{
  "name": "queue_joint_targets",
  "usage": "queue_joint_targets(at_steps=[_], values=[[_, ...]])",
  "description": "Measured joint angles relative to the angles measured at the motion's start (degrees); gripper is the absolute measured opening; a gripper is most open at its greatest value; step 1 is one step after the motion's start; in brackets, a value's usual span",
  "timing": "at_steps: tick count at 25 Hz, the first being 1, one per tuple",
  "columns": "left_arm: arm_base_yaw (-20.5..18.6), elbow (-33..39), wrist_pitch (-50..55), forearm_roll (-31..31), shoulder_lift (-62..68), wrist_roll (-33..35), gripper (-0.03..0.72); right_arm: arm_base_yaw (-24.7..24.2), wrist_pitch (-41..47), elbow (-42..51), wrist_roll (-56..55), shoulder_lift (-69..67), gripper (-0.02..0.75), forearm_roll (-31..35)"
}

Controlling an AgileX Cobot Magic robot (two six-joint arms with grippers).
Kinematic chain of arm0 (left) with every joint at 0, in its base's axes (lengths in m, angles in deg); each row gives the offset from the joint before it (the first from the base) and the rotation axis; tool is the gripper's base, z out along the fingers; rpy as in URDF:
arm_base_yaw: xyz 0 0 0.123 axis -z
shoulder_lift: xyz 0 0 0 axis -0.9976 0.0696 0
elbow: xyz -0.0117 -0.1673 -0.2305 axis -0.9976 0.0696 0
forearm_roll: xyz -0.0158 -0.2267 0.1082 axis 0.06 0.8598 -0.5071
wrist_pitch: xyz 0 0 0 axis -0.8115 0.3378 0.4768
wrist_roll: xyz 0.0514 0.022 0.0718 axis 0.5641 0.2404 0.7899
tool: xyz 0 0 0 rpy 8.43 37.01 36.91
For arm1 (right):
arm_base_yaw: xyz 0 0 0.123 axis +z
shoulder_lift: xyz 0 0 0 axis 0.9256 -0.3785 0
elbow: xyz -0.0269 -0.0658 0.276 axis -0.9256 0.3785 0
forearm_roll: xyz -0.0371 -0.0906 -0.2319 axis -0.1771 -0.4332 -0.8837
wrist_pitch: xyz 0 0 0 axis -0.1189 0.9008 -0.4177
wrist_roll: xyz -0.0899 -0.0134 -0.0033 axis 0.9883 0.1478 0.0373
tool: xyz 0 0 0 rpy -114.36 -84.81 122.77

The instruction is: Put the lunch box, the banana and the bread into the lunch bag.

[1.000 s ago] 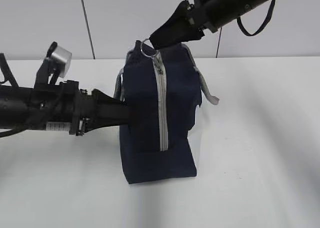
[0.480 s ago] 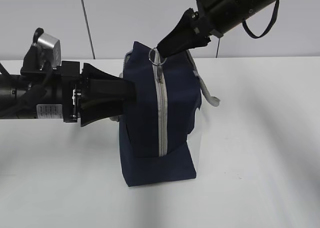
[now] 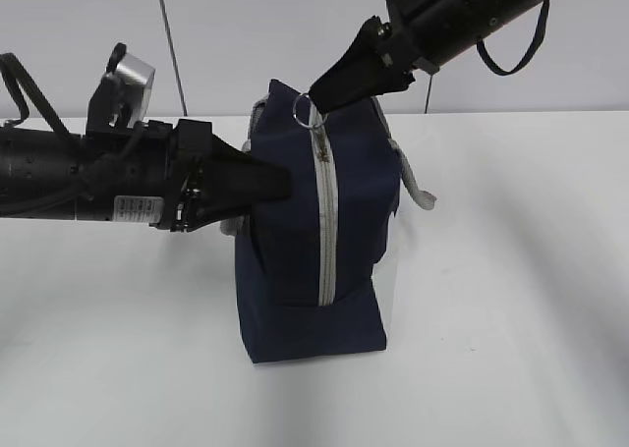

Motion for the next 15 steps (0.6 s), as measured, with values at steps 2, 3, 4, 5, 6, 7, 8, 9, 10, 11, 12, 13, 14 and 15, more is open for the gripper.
queue_joint_targets(at_steps=[2, 3, 4, 5, 6, 7, 8, 9, 10, 11, 12, 13, 14, 15], values=[[0.0, 0.0, -0.8, 0.0, 0.0, 0.0, 0.177, 0.0, 0.0, 0.0, 0.0, 0.0, -0.016, 0.0], [0.0, 0.0, -1.1, 0.0, 0.0, 0.0, 0.097, 0.0, 0.0, 0.0, 0.0, 0.0, -0.016, 0.0], [0.1, 0.0, -1.2, 0.0, 0.0, 0.0, 0.051, 0.0, 0.0, 0.0, 0.0, 0.0, -0.016, 0.0], [0.1, 0.0, -1.2, 0.0, 0.0, 0.0, 0.02, 0.0, 0.0, 0.0, 0.0, 0.0, -0.016, 0.0], [0.1, 0.0, -1.1, 0.0, 0.0, 0.0, 0.008, 0.0, 0.0, 0.0, 0.0, 0.0, -0.016, 0.0], [0.1, 0.0, -0.9, 0.0, 0.0, 0.0, 0.003, 0.0, 0.0, 0.0, 0.0, 0.0, -0.016, 0.0], [0.1, 0.0, -0.6, 0.0, 0.0, 0.0, 0.002, 0.0, 0.0, 0.0, 0.0, -0.1, -0.016, 0.0], [0.1, 0.0, -0.4, 0.0, 0.0, 0.0, 0.002, 0.0, -0.1, 0.0, 0.0, -0.1, -0.016, 0.1], [0.1, 0.0, -0.1, 0.0, 0.1, 0.0, 0.002, 0.0, -0.7, 0.0, 0.0, -0.4, -0.016, 0.3], [0.1, 0.0, 0.1, 0.0, 0.1, 0.0, 0.002, 0.0, -1.7, 0.0, 0.0, -0.7, -0.016, 0.6], [0.1, 0.0, 0.3, 0.0, 0.1, 0.0, 0.002, 0.0, -2.8, 0.0, 0.0, -1.1, -0.016, 0.8], [0.1, 0.0, 0.6, -0.2, 0.1, 0.0, 0.002, 0.0, -3.7, 0.0, 0.0, -1.4, -0.016, 0.9], [0.1, 0.0, 0.7, -0.5, 0.1, 0.0, 0.001, 0.0, -4.7, -0.1, 0.0, -1.9, -0.016, 1.0], [0.1, 0.0, 1.0, -0.9, 0.1, 0.0, 0.001, -0.1, -5.4, -0.4, 0.0, -2.3, -0.016, 1.0]])
